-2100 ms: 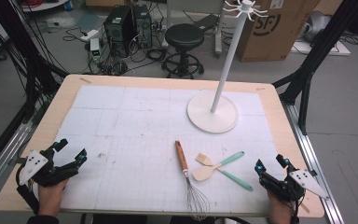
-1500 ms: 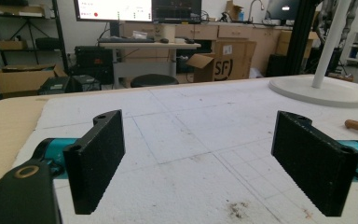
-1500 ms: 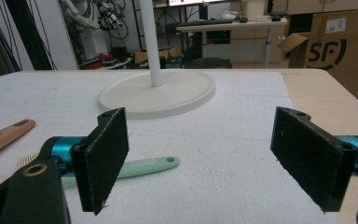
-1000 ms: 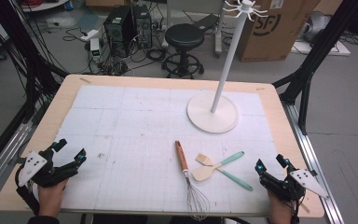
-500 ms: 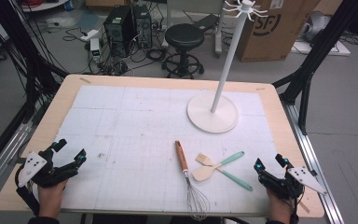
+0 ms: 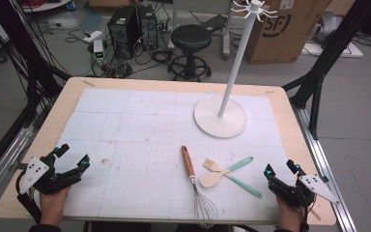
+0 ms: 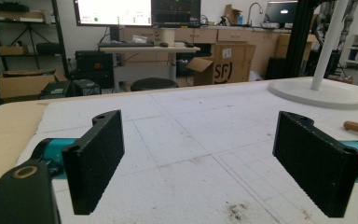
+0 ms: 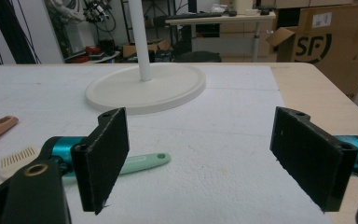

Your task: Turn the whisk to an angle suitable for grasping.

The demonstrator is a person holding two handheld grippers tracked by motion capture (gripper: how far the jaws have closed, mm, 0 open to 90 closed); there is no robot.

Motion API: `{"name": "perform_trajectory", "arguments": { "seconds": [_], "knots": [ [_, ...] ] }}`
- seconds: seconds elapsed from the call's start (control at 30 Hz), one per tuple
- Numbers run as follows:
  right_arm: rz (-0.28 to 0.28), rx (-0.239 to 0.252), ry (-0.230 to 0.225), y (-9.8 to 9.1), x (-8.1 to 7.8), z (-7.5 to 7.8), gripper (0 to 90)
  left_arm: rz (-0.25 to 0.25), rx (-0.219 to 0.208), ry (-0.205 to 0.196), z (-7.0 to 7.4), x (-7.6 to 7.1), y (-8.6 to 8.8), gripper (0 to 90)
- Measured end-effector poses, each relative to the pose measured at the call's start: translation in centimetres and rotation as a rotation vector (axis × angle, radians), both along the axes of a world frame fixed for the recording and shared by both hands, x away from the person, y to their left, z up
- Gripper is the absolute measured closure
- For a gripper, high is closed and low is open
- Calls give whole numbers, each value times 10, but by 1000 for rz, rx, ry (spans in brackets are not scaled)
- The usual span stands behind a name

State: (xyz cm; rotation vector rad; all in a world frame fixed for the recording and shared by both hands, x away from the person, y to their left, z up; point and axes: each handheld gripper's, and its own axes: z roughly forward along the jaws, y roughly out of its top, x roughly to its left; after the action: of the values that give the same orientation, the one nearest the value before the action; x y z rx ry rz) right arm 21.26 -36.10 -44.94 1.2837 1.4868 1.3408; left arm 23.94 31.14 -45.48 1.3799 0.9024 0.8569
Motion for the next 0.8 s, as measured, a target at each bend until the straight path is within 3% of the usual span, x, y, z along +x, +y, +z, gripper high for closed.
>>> {"name": "perform_trajectory", "arguments": {
  "seconds": [0.8],
  "knots": [
    [5,11,-7,-1,-1,0,183,2,-3,11,0,1,0,170]
  ]
}}
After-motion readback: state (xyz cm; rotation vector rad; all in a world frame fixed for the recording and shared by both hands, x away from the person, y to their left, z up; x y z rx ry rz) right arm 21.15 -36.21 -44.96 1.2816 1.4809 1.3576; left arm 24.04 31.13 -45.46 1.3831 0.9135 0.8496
